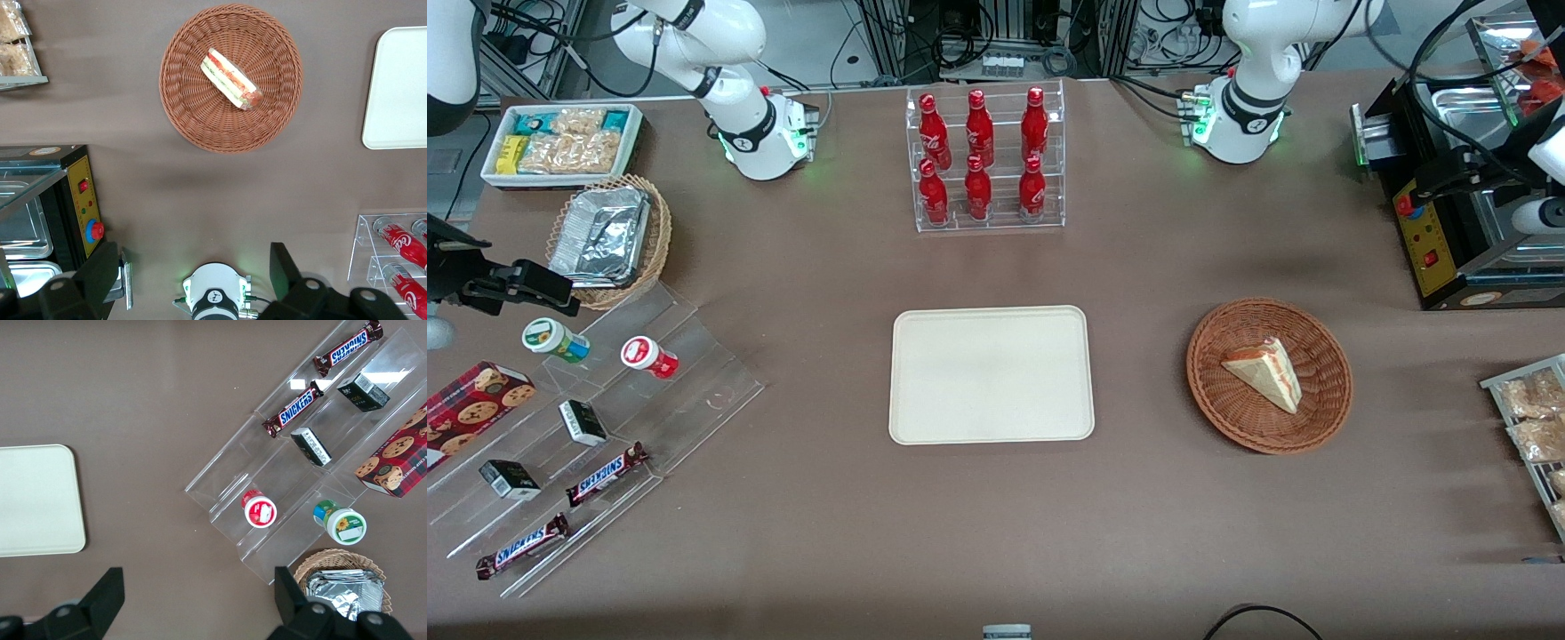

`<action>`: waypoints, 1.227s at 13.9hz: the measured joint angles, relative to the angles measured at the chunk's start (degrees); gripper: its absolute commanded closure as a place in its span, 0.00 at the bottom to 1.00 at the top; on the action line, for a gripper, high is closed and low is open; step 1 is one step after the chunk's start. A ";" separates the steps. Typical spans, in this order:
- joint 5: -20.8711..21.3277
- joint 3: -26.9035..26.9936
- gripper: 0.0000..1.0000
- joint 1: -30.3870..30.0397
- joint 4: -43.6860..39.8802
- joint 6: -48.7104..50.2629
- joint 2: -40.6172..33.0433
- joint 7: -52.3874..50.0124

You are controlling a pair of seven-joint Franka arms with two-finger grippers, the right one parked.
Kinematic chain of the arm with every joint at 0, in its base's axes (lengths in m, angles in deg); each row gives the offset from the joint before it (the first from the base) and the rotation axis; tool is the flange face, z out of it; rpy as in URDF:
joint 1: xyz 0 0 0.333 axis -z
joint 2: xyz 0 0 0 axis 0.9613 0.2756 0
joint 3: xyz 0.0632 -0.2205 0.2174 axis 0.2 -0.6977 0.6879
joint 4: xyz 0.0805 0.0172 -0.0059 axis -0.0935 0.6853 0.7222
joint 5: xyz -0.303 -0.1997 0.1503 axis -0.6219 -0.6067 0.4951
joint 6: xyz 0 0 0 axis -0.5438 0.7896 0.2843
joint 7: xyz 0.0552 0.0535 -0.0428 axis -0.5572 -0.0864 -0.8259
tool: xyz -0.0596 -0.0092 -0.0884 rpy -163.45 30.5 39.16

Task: Place sandwich from basket to tray
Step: 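Lower the left gripper over the wrapped sandwich in the wicker basket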

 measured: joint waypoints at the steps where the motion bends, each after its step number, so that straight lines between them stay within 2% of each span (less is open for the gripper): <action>1: 0.00 0.00 0.00 0.20 0.00 -0.07 0.09 -0.06; 5: 1.11 0.65 0.00 0.18 0.38 -3.17 1.70 -0.85; 10: 1.52 0.73 0.00 0.55 3.73 -15.28 11.74 -12.52; 15: 1.52 0.38 0.00 2.75 14.90 -30.37 13.03 -33.92; 17: 1.53 0.27 0.00 4.27 20.51 -39.29 12.30 -41.07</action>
